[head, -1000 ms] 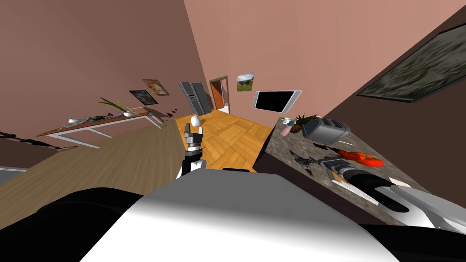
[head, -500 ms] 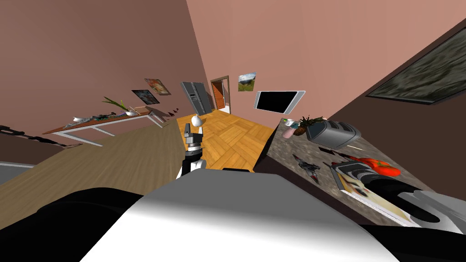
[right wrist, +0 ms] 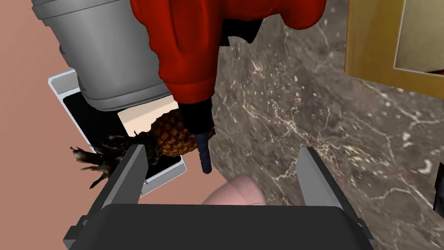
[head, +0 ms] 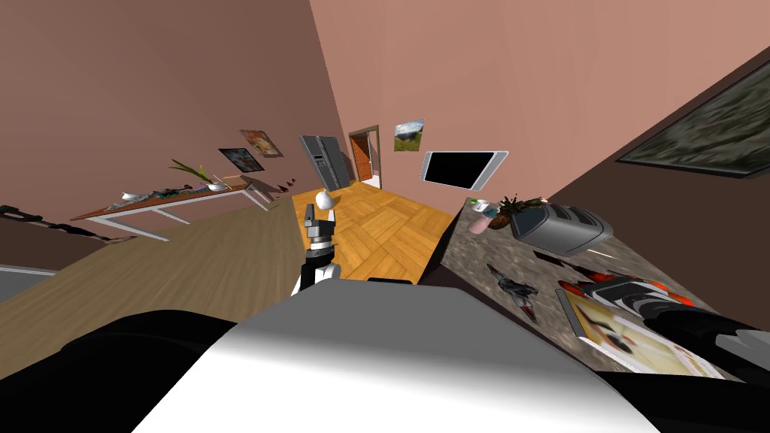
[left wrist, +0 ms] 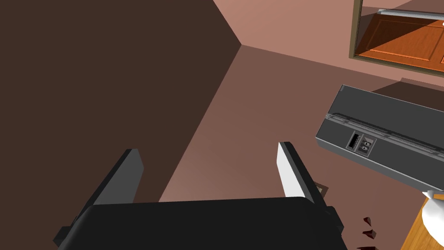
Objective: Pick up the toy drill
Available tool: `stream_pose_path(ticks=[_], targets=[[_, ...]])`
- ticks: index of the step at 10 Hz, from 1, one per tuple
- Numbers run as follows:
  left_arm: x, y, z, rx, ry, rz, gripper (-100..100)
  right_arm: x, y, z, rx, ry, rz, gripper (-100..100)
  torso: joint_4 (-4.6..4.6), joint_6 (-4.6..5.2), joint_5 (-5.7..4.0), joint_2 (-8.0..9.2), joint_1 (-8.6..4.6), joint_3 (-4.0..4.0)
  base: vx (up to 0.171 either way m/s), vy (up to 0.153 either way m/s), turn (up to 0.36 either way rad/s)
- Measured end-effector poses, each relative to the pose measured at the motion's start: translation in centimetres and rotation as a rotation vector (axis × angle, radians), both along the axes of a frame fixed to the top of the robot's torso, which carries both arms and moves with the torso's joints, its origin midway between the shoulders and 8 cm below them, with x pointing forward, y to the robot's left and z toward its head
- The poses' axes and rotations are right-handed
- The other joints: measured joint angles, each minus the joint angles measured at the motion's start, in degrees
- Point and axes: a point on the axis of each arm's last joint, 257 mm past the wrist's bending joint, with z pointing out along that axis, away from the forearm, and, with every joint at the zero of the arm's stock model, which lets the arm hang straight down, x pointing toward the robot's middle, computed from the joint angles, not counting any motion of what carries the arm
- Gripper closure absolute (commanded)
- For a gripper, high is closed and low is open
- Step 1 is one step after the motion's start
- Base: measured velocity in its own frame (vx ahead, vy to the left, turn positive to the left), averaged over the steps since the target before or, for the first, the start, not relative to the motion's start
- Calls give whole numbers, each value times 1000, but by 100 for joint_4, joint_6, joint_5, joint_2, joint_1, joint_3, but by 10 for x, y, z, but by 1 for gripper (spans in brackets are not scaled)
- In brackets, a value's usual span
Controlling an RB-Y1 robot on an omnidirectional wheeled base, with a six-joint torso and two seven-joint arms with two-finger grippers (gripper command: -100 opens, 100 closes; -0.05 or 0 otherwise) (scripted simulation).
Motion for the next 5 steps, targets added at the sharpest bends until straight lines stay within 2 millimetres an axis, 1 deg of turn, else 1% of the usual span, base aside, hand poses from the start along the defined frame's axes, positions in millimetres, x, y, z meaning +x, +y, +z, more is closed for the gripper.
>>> stream_pose_path(ticks=[1, 2, 3, 4, 5], targets=[[0, 0, 0, 0, 0, 0, 0, -11, -7, 1, -32, 42, -5, -100, 1, 1, 0, 1, -2, 1, 82, -62, 6], [0, 0, 0, 0, 0, 0, 0, -16, -13, 2, -49, 58, -13, -100, 1, 0, -1, 4, 0, 2, 78, -63, 14], [0, 0, 0, 0, 0, 0, 0, -22, -19, 3, -65, 78, -18, -100, 2, 0, -1, 6, 0, 4, 36, -31, 8], [0, 0, 0, 0, 0, 0, 0, -23, -19, 3, -68, 81, -17, 0, 4, 1, 0, 18, 12, 10, 7, -6, 2], [0, 0, 0, 0, 0, 0, 0, -23, -19, 3, -68, 81, -17, -100, 7, 1, 3, 30, 21, 17, 0, 0, 0]])
